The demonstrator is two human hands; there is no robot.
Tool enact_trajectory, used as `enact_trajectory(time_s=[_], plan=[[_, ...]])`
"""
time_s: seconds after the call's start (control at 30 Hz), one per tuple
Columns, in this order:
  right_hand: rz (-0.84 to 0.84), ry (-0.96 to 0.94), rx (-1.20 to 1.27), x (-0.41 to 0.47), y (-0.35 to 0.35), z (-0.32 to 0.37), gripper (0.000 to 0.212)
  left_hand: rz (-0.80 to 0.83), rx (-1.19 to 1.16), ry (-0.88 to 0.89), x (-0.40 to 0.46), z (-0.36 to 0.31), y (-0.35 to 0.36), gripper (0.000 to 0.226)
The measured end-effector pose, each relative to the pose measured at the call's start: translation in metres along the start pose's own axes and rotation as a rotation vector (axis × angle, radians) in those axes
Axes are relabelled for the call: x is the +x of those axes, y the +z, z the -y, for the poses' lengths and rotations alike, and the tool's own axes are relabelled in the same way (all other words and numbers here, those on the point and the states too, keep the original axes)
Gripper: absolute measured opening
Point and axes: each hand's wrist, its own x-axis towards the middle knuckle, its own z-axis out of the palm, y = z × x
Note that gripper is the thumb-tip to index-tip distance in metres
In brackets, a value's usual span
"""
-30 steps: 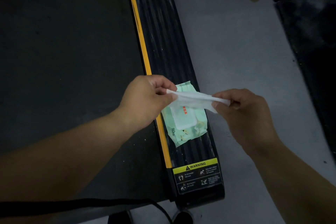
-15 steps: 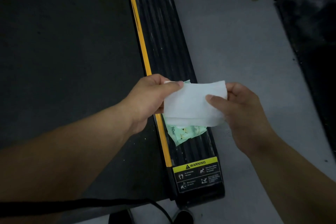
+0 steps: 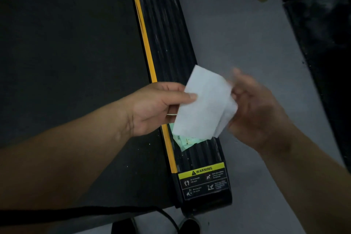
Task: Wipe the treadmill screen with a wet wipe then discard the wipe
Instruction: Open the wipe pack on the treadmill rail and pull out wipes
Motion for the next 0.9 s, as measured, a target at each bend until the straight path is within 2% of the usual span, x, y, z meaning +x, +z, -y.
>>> enact_trajectory(time_s=[0.03, 0.1, 0.17, 0.33, 0.43, 0.6, 0.7, 0.77, 0.83, 0.9], plan=[[-0.028, 0.062, 0.144, 0.0, 0.0, -0.007, 0.081, -0.037, -0.042, 0.0, -0.001, 0.002, 0.0, 0.024], [-0.082, 0.152, 0.254, -0.001, -0.001, -0.022, 0.084, -0.107, -0.084, -0.007, -0.001, 0.007, 0.001, 0.029], [-0.07, 0.156, 0.162, -0.003, 0.003, -0.033, 0.072, -0.157, -0.079, -0.004, -0.002, 0.012, 0.001, 0.023], [-0.043, -0.035, -0.213, -0.005, 0.012, -0.034, 0.047, -0.204, -0.057, 0.022, -0.005, 0.015, 0.003, 0.017], [-0.013, -0.101, -0.256, -0.007, 0.017, -0.027, 0.042, -0.205, -0.087, 0.02, -0.008, 0.015, 0.001, 0.017], [-0.043, -0.1, -0.19, -0.011, 0.019, -0.014, 0.035, -0.161, -0.23, 0.039, -0.011, 0.009, -0.004, 0.025], [-0.118, -0.092, -0.122, -0.013, 0.023, -0.009, 0.032, -0.176, -0.215, 0.052, -0.012, 0.005, -0.005, 0.022], [-0.209, -0.134, -0.246, -0.011, 0.026, -0.01, 0.035, -0.165, -0.185, 0.058, -0.013, 0.004, -0.006, 0.033], [-0.291, -0.189, -0.447, -0.006, 0.027, -0.015, 0.026, -0.147, -0.138, 0.063, -0.013, 0.004, -0.007, 0.039], [-0.321, -0.2, -0.423, -0.002, 0.025, -0.022, 0.011, -0.149, -0.111, 0.078, -0.014, 0.005, -0.008, 0.033]])
